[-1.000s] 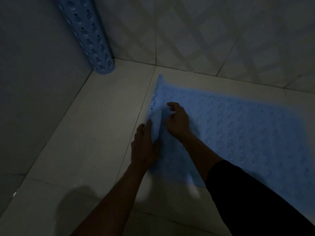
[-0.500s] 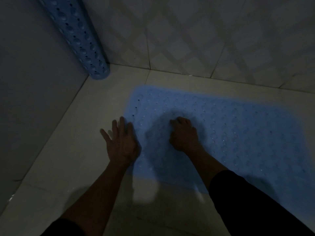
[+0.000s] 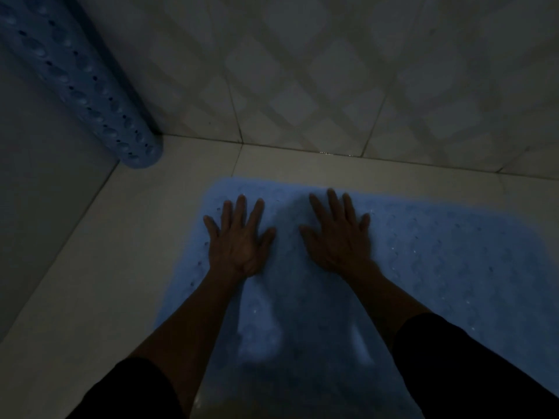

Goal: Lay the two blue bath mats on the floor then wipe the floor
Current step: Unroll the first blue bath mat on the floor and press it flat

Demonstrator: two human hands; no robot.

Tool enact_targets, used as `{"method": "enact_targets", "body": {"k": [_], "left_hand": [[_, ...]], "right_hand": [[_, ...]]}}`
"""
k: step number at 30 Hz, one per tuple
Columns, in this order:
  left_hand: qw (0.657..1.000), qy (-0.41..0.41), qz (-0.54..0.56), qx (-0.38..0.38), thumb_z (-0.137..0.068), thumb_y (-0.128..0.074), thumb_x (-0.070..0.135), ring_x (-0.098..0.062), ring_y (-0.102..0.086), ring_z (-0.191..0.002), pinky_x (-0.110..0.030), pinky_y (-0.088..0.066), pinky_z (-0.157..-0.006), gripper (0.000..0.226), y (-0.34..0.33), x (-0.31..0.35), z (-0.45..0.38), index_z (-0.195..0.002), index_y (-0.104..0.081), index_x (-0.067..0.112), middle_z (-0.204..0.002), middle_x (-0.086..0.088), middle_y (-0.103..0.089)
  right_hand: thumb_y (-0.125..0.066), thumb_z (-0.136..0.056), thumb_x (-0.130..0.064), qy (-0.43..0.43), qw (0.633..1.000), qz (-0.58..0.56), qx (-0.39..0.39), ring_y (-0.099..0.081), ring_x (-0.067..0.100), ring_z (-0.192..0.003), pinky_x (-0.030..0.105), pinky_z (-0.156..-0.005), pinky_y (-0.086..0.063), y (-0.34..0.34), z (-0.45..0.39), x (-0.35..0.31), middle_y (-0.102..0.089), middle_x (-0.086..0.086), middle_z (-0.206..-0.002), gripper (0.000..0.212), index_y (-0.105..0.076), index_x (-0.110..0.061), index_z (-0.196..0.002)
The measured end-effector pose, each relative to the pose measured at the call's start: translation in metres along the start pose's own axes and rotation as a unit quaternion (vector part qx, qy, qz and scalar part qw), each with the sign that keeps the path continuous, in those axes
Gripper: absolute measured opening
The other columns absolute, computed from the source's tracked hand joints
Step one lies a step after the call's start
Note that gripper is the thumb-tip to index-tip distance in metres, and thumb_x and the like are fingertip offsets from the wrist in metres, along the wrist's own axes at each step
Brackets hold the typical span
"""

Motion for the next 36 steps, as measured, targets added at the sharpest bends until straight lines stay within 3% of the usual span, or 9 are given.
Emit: {"method": "enact_targets", "body": {"k": [4,10,17,22,27,33,36], "left_hand": [[1.0,0.004,-0.006,0.011,-0.093,-0.01,0.075,-0.029,0.021,-0.151,-0.068,0.013,-0.113,0.067,-0.015,-0.007,-0.014,-0.152,0.012,0.051,-0.165,0.005,0.017],[1.0,0.012,-0.014,0.012,-0.093,-0.007,0.076,-0.026,0.025,-0.15,-0.067,0.014,-0.114,0.067,-0.024,-0.005,-0.01,-0.15,0.018,0.052,-0.164,0.01,0.023],[1.0,0.008,-0.016,0.018,-0.094,-0.011,0.074,-0.024,0.023,-0.151,-0.072,0.006,-0.113,0.069,-0.021,-0.002,-0.014,-0.154,0.012,0.047,-0.165,0.011,0.018],[0.995,-0.028,-0.054,0.081,-0.098,-0.024,0.068,-0.03,0.002,-0.154,-0.074,-0.005,-0.112,0.066,-0.021,-0.003,-0.013,-0.157,-0.012,0.041,-0.167,0.001,-0.008],[0.99,-0.054,-0.081,0.1,-0.097,-0.032,0.064,-0.035,-0.004,-0.153,-0.076,-0.006,-0.109,0.063,-0.025,-0.005,-0.017,-0.156,-0.018,0.044,-0.167,-0.003,-0.012],[0.996,-0.033,-0.07,0.044,-0.099,-0.019,0.067,-0.034,0.006,-0.153,-0.08,-0.005,-0.105,0.059,-0.021,-0.002,-0.02,-0.154,-0.005,0.051,-0.168,0.0,0.0],[0.998,-0.013,-0.057,0.016,-0.097,-0.011,0.069,-0.032,0.016,-0.152,-0.081,0.001,-0.105,0.058,-0.022,-0.003,-0.022,-0.151,0.007,0.056,-0.167,0.004,0.011]], "right_hand": [[-0.017,-0.089,-0.075,0.007,0.999,0.04,-0.002,0.014,0.022,-0.149,0.065,-0.114,0.005,-0.018,-0.012,0.015,0.012,-0.011,-0.163,0.07,0.004,-0.05,-0.15],[-0.011,-0.087,-0.078,0.006,0.998,0.056,-0.002,0.018,0.019,-0.149,0.061,-0.115,0.009,-0.024,-0.007,0.019,0.013,-0.012,-0.162,0.071,0.009,-0.05,-0.149],[-0.02,-0.092,-0.074,0.014,0.997,0.073,0.023,0.01,0.021,-0.15,0.065,-0.115,-0.002,-0.022,-0.005,0.019,0.007,-0.008,-0.164,0.069,0.001,-0.046,-0.152],[-0.025,-0.095,-0.068,0.041,0.996,0.076,0.037,0.002,0.027,-0.151,0.067,-0.114,-0.006,-0.024,-0.006,0.019,0.002,-0.002,-0.165,0.067,-0.006,-0.041,-0.154],[-0.02,-0.097,-0.065,0.017,0.996,0.081,0.021,0.004,0.025,-0.151,0.067,-0.113,-0.006,-0.028,-0.01,0.02,0.003,-0.004,-0.164,0.062,-0.002,-0.045,-0.153],[-0.028,-0.099,-0.06,0.033,0.996,0.069,0.054,0.001,0.025,-0.151,0.065,-0.115,-0.005,-0.023,-0.006,0.014,-0.005,-0.002,-0.164,0.059,-0.016,-0.041,-0.153],[-0.017,-0.097,-0.063,0.009,0.998,0.069,0.012,0.012,0.021,-0.15,0.062,-0.116,0.004,-0.027,-0.012,0.017,0.007,-0.007,-0.164,0.058,-0.002,-0.048,-0.151]]}}
Point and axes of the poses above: each hand's wrist, its own z-axis away from the middle knuckle, its own y-axis out of the back of the hand, x = y × z, the point moved 3 cm from there along -z, towards the middle knuckle
